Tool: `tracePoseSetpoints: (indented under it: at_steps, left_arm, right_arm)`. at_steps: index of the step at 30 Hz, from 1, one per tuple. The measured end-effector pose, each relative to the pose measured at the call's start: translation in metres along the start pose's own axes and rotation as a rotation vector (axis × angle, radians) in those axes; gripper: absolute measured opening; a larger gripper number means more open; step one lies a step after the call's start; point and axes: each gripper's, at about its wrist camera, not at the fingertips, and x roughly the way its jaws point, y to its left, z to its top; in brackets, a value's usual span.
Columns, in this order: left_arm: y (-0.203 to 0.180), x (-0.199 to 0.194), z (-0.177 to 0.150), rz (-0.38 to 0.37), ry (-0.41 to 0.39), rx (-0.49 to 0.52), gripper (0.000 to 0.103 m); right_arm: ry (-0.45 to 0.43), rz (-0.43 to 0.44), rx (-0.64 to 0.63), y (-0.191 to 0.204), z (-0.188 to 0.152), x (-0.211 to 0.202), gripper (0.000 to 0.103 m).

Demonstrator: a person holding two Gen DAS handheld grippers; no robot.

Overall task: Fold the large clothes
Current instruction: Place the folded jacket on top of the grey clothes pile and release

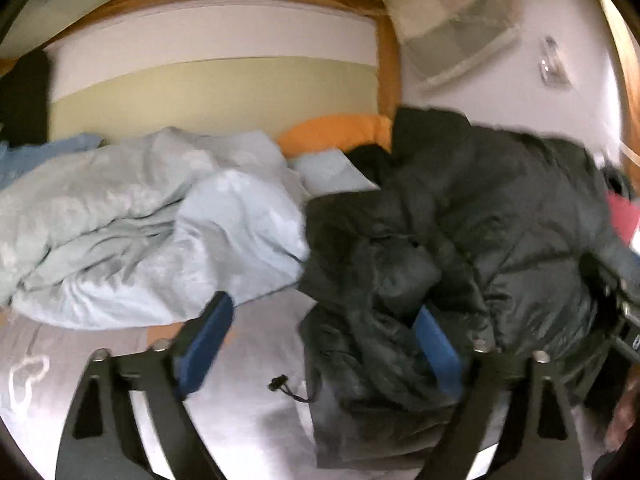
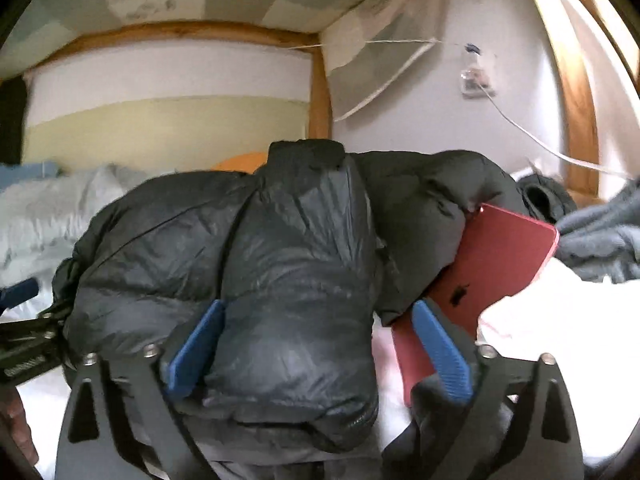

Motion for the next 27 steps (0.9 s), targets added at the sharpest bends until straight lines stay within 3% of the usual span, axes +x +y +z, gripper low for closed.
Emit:
tracePoseSetpoints:
  at_steps: [2,4,12,16,21,24,27]
  left_arm:
    - [0.012,-0.013,0.005,-0.035,-0.015,-0.027,0.091]
    - [0.019,-0.028,0.007,-0.006,-0.066,0.001,0.102]
    - [0.030,-0.140,0.011,0.040,-0.357,0.147,0.103]
    - [0.033,-0.184,0.006,0.135,-0.387,0.163,0.103]
    - [0.047,-0.232,-0.006,0.121,-0.458,0.164,0.103]
    - [0.056,-0.245,-0.022,0.144,-0.475,0.170,0.103]
    - [0.071,-0.240,-0.041,0.165,-0.442,0.141,0.103]
  right_arm:
    - [0.004,0.034,0.041,-0.005,0.000,-0.008,0.103]
    - [-0.020,0.065,0.066,-0.005,0.003,-0.022,0.103]
    - [-0.092,0.199,0.016,0.028,-0.008,-0.102,0.103]
    - [-0.133,0.252,0.000,0.039,-0.011,-0.153,0.103]
    - [-0.185,0.289,-0.056,0.058,-0.017,-0.207,0.103]
    - [-0.201,0.235,-0.066,0.069,-0.027,-0.215,0.103]
    - [-0.219,0.126,-0.047,0.079,-0.046,-0.215,0.103]
